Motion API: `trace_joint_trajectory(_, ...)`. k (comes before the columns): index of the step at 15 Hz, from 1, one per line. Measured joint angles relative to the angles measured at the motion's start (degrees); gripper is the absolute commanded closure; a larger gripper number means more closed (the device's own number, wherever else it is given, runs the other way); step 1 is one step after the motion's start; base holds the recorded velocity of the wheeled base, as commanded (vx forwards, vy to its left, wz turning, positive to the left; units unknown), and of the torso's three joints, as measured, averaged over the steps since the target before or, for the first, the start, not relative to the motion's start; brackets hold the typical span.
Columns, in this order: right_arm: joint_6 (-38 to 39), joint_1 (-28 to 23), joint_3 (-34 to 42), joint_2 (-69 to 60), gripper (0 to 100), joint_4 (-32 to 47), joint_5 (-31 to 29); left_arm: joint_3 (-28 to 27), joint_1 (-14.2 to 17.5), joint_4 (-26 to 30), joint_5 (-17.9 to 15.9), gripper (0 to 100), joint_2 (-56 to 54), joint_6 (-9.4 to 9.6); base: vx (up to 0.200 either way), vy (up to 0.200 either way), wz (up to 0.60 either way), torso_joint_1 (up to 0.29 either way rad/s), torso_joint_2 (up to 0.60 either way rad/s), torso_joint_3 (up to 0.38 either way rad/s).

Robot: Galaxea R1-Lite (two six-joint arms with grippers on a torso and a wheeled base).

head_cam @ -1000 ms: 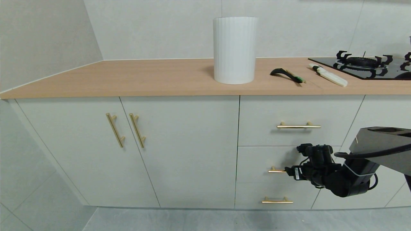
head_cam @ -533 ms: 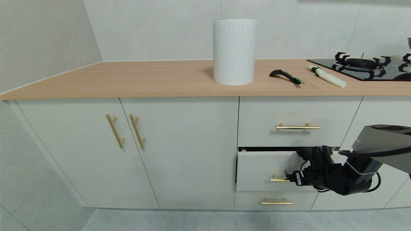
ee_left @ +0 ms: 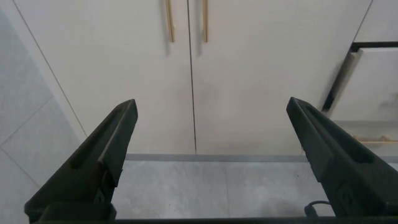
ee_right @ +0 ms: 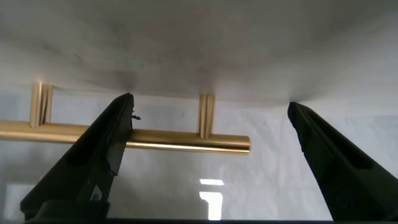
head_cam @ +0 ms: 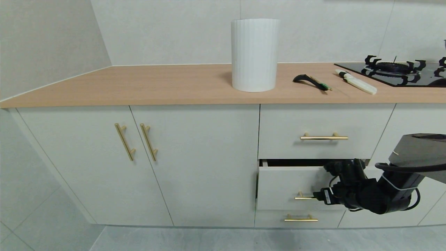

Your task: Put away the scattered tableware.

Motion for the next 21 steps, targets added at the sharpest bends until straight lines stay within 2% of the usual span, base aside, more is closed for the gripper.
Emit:
trace_joint_trajectory(6,-1.08,0.83,2.90,-18.81,0,20.50,5.05,0.00,0.00,-0.02,0.00,0,0.00,0.00,0.000,0.000,0.00,0.000,0.00,0.000)
trace_joint_trajectory(10,-1.05,2.58,1.94,-32.31,0,27.98,5.84,0.00,0.00,-0.02,0.00,0,0.00,0.02,0.000,0.000,0.00,0.000,0.00,0.000)
trace_joint_trajectory(14,2.39,4.27,0.28,-35.49,0,26.53,5.50,0.00,0.00,-0.02,0.00,0,0.00,0.02,0.000,0.000,0.00,0.000,0.00,0.000)
trace_joint_trajectory(16,3.51,5.25,0.13,-33.11,0,22.11,4.06,0.00,0.00,-0.02,0.00,0,0.00,0.00,0.000,0.000,0.00,0.000,0.00,0.000)
trace_joint_trajectory(19,5.07,6.78,0.56,-26.60,0,13.21,-2.07,0.00,0.00,-0.02,0.00,0,0.00,0.00,0.000,0.000,0.00,0.000,0.00,0.000)
trace_joint_trajectory(21,5.28,7.27,0.99,-22.82,0,9.36,-3.06,0.00,0.00,-0.02,0.00,0,0.00,0.00,0.000,0.000,0.00,0.000,0.00,0.000)
